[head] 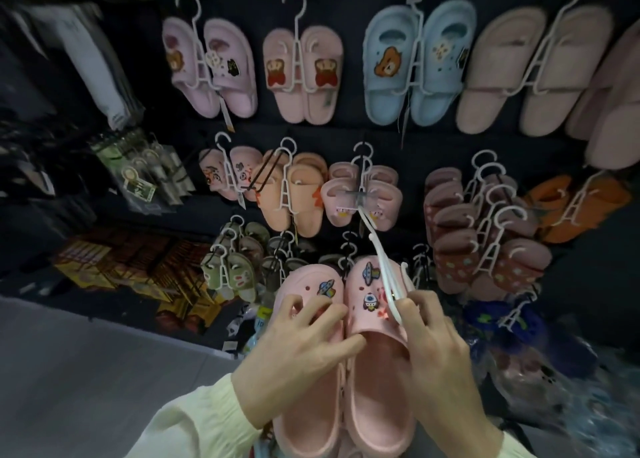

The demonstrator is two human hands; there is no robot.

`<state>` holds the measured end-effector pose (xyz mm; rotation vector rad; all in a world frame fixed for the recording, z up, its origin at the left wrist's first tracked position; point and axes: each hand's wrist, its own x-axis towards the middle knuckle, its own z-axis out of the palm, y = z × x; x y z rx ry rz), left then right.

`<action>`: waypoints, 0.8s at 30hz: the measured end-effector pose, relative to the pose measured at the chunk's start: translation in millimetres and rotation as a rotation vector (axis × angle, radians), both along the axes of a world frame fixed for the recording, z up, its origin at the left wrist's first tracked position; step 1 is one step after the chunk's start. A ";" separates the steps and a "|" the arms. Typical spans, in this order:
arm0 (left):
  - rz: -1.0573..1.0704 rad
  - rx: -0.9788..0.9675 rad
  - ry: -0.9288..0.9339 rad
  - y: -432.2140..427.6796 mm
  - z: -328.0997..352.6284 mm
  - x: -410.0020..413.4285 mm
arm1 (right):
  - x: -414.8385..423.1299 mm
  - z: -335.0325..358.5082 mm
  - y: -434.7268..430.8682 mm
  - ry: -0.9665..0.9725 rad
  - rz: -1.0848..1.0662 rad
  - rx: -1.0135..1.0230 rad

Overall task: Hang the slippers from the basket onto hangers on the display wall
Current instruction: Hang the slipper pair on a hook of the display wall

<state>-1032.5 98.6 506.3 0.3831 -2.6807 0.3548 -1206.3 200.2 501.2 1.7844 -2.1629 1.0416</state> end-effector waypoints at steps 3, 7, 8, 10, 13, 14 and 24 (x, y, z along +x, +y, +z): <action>-0.036 -0.007 0.005 -1.1 -2.2 -4.0 | 0.9 -3.4 3.1 -0.002 0.002 0.061; -0.013 -0.041 0.024 -4.6 -3.5 -10.7 | -4.8 -9.9 1.8 -0.036 0.047 0.029; -0.004 -0.055 0.034 -5.8 -3.2 -12.3 | -4.9 -9.3 1.6 -0.070 0.070 -0.002; 0.011 -0.083 0.048 -8.4 -2.5 -14.5 | -3.1 -6.5 2.7 -0.134 0.095 -0.048; 0.025 -0.106 0.066 -12.8 1.0 -15.3 | -0.9 3.4 5.5 -0.204 0.103 -0.086; 0.031 -0.111 0.078 -14.5 2.7 -15.6 | -0.9 7.3 6.6 -0.217 0.108 -0.103; 0.061 -0.074 0.022 -31.0 16.3 -19.6 | 11.1 43.8 5.4 -0.308 0.232 -0.326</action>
